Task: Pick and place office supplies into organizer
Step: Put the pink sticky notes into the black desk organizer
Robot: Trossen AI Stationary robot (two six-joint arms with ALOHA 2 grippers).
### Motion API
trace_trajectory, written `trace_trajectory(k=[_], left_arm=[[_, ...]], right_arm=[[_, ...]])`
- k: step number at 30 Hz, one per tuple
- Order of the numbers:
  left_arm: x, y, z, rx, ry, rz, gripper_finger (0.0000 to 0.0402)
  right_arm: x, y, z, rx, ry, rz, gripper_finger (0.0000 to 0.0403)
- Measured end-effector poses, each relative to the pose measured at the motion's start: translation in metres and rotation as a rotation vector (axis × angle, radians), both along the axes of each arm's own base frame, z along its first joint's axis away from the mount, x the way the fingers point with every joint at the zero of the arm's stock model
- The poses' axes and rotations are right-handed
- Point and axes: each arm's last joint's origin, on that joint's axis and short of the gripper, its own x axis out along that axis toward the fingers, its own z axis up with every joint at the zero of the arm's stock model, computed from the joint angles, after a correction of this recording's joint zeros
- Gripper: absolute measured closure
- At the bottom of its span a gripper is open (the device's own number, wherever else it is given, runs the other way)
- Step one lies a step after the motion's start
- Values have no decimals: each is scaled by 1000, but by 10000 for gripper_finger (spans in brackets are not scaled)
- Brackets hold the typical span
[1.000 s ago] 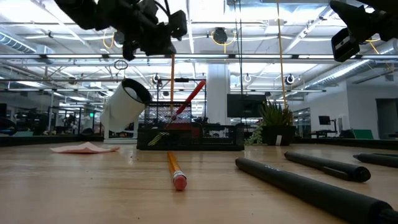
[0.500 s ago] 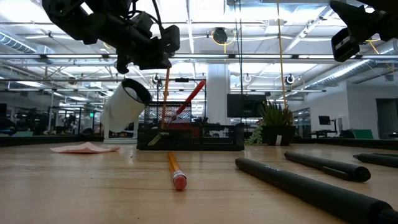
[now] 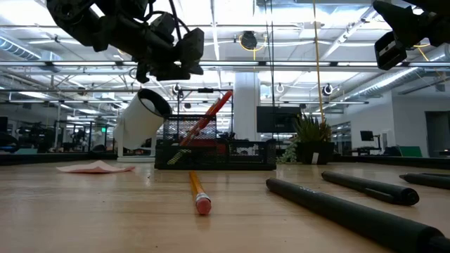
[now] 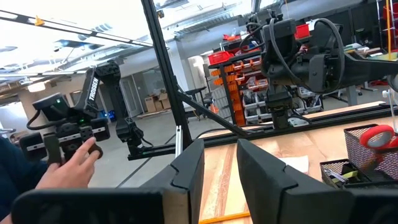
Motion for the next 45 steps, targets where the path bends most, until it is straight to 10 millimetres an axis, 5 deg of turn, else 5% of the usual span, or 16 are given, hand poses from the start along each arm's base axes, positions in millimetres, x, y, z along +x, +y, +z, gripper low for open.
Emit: trace_trajectory(k=[12,22,33,45], left_arm=[[-26,-60,6,18,330,-272,149],[-66,-65,-5,-255,907,-548,8],[-72,-67,-12,-275,1088,-822,11],[-64,-60,-13,-393,1022,-956,11]], right_arm=[[0,0,0,0,0,0,314],[0,0,0,-1,1,0,314],[0,0,0,-1,1,0,314],[0,0,0,-1,1,0,314]])
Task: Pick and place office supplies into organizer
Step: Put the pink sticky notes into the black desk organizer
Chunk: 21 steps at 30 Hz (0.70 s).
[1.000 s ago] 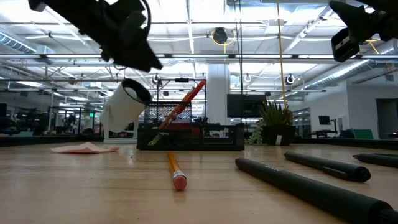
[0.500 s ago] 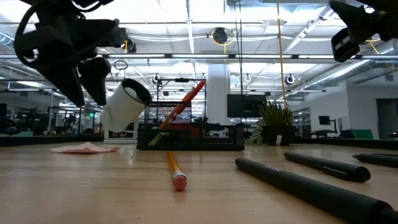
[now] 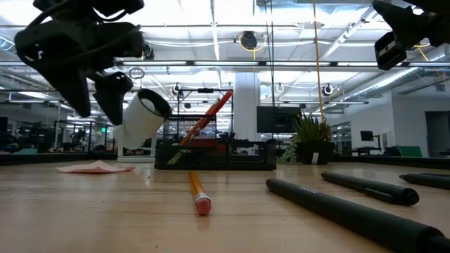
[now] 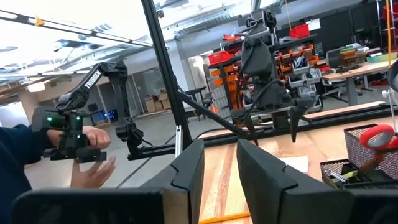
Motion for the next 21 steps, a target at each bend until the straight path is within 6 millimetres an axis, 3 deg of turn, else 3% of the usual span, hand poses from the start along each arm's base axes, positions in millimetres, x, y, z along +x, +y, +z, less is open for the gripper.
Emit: trace_trajectory(k=[9,21], left_arm=[[0,6,-5,21,21,40,11],[11,17,-38,39,155,39,4]], right_arm=[[0,0,0,0,0,0,314],[0,0,0,0,1,0,314]])
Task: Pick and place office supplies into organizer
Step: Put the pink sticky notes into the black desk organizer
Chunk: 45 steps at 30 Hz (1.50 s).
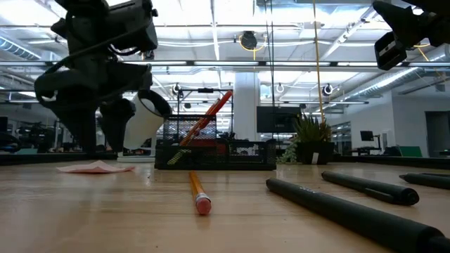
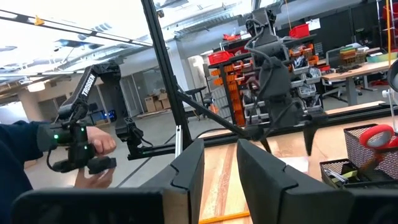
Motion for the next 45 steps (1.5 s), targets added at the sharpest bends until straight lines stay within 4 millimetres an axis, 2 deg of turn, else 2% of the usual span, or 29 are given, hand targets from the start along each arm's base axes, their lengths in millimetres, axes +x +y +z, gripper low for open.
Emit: trace_trajectory(k=[13,30,39,45], left_arm=[[7,0,-24,31,100,-70,4],[9,-1,-28,26,85,-53,8],[11,-2,-28,10,66,-46,94],[15,-2,-27,-1,31,-14,126]], right_arm=[[0,0,0,0,-1,0,314],[0,0,0,0,0,0,314],[0,0,0,0,0,0,314],[0,0,0,0,0,0,314]])
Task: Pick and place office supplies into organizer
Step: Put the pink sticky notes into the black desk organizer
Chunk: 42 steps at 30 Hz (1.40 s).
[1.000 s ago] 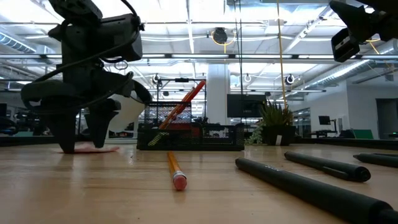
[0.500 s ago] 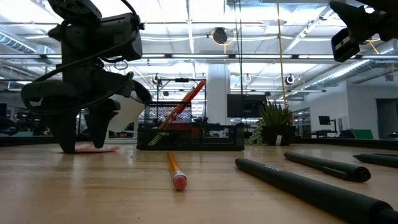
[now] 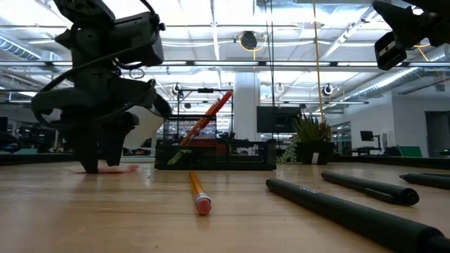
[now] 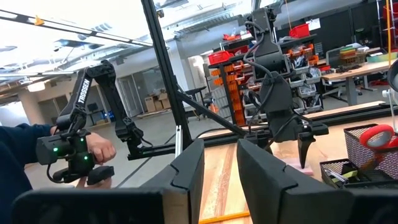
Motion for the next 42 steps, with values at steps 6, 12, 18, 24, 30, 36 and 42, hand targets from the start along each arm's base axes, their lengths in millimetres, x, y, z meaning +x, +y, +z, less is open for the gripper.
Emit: trace_trajectory(k=[6,12,18,24,30,36,42], left_arm=[[1,-2,0,-4,-6,27,150],[1,-8,0,-4,-11,103,189],[3,-15,0,-3,-44,151,256],[7,-18,1,-7,-97,229,316],[7,-21,1,-25,-100,310,370],[6,-27,4,-48,-103,350,395],[5,-35,24,-70,-177,386,399]], right_arm=[[0,0,0,0,0,0,314],[0,0,0,0,0,0,314],[0,0,0,0,0,0,314],[0,0,0,0,0,0,314],[0,0,0,0,0,0,314],[0,0,0,0,0,0,314],[0,0,0,0,0,0,314]])
